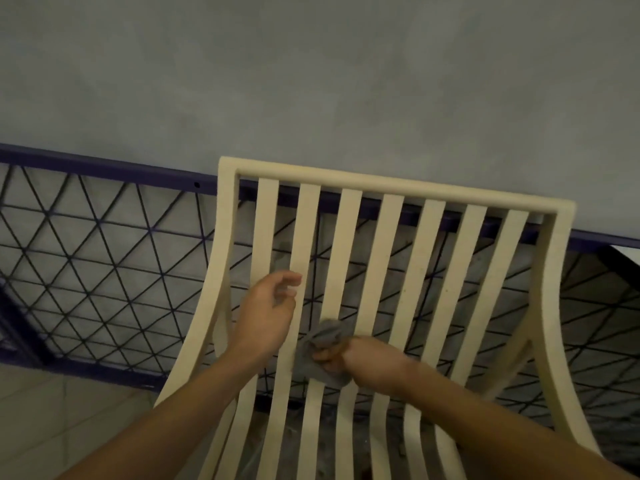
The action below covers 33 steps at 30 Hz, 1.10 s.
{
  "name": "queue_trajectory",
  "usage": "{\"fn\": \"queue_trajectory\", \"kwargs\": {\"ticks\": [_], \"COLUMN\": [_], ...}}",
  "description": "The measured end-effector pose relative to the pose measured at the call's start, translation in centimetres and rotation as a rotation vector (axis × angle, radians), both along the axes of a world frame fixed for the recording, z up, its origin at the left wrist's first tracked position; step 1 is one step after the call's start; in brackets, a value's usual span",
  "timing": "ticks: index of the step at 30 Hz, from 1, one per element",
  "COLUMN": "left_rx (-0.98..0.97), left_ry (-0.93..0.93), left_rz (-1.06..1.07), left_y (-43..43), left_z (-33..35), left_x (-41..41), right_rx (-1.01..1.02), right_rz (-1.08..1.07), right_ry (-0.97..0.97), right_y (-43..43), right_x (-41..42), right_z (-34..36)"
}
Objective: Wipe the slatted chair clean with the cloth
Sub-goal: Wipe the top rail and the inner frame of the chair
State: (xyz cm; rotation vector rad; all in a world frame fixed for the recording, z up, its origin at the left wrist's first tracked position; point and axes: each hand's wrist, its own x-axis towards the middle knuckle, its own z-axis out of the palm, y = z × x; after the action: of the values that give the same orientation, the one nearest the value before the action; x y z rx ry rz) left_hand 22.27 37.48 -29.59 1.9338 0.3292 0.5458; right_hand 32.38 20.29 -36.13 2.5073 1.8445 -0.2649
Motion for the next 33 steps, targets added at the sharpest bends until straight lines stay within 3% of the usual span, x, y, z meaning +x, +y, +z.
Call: {"fn": "queue_trajectory", "kwargs": {"ticks": [7, 11, 14, 18, 24, 27, 30, 33], "left_rx": [0.539, 0.894, 1.127, 1.160, 1.232, 1.257, 1.258, 1.240], "left_ry": [-0.301, -0.204, -0.130, -0.218, -0.198, -0.200, -0.194, -0.200], "left_rz": [-0.097, -0.096, -0.046, 0.000, 0.039, 0.060, 0.078, 0.086], "left_y": [-2.2, -2.4, -2.0, -1.9, -1.7, -1.7, -2.0, -2.2], "left_z": [11.4, 12.6, 10.4, 9.5, 8.4, 8.2, 8.2, 8.3], "left_x": [5.6, 9.3, 10.6, 11.0, 11.6, 11.8, 11.8, 11.7], "right_rx": [0.147, 0.336, 0.381, 0.423, 0.014, -0.090, -0.063, 0.020], "right_rz": [0.049, 0.006, -0.078, -0.090, -0.095, -0.028, 0.142, 0.062], "right_ry": [-0.419, -0.488, -0.406, -0.244, -0.067, -0.138, -0.291, -0.373], "right_y": [-4.4, -5.9, -6.2, -7.0, -6.9, -6.5, -6.1, -6.1], "right_x": [4.8, 7.0, 6.5, 5.3, 1.6, 1.4, 3.3, 5.9], "right_z": [14.6, 19.6, 16.6, 8.2, -2.1, -0.6, 4.4, 11.1]}}
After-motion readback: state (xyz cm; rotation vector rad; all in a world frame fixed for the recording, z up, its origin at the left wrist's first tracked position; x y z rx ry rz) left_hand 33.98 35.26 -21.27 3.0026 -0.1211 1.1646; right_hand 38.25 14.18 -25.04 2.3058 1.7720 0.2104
